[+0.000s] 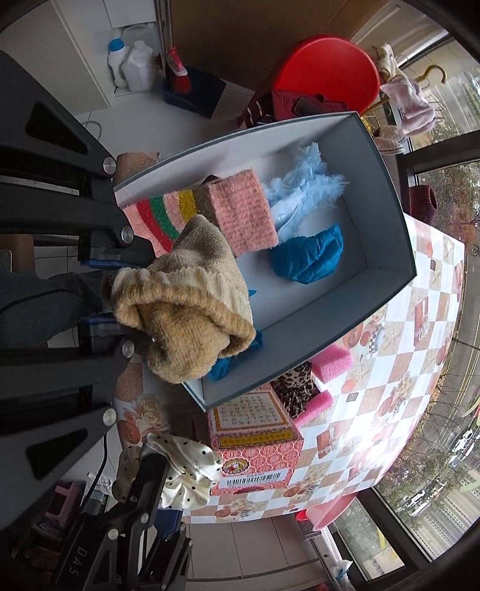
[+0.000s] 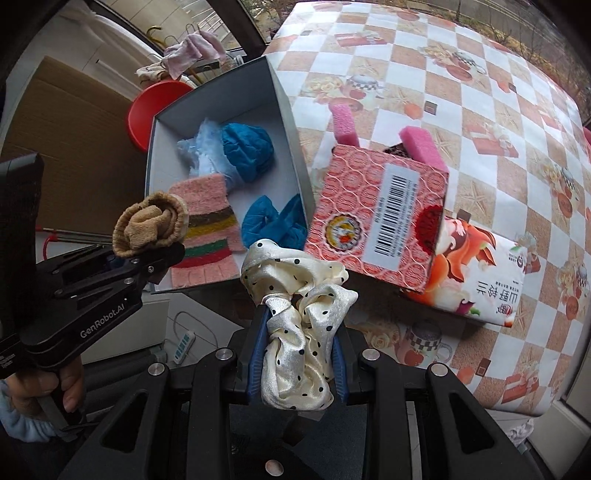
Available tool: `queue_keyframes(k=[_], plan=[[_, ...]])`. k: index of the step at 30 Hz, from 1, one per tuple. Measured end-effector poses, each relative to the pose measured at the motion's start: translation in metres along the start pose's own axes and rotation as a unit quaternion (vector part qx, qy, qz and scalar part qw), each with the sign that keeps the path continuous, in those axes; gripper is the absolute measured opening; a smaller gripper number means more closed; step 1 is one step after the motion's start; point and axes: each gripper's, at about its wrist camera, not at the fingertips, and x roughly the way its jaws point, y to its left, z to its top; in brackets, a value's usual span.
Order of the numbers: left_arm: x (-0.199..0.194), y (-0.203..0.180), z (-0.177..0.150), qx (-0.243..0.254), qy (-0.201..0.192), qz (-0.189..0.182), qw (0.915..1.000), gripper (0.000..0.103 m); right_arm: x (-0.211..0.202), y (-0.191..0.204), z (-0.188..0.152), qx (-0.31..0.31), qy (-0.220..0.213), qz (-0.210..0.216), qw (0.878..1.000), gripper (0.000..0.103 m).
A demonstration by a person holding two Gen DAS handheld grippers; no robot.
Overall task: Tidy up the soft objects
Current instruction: 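Carry the beige sock and polka-dot scrunchie over the white box with both tools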
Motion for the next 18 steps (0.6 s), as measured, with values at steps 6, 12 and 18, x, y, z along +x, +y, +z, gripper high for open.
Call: queue_keyframes(k=[6, 12, 18], plan=[[0.006, 0.017, -0.005, -0.023, 0.008, 0.0, 0.9997, 0.019, 0.006, 0.024, 0.022, -0.027, -0.002, 0.003, 1.0, 0.032], [0.01, 0.025, -0.007, -0.038, 0.012, 0.002, 0.9992, 0.019, 0.017, 0.045, 0.046, -0.045, -0.009, 0.006, 0.999, 0.032], [0.022, 0.03, -0.005, -0.044, 0.022, 0.004, 0.9988, 0.019, 0.036, 0.056, 0.064, -0.048, -0.005, 0.011, 0.999, 0.032]])
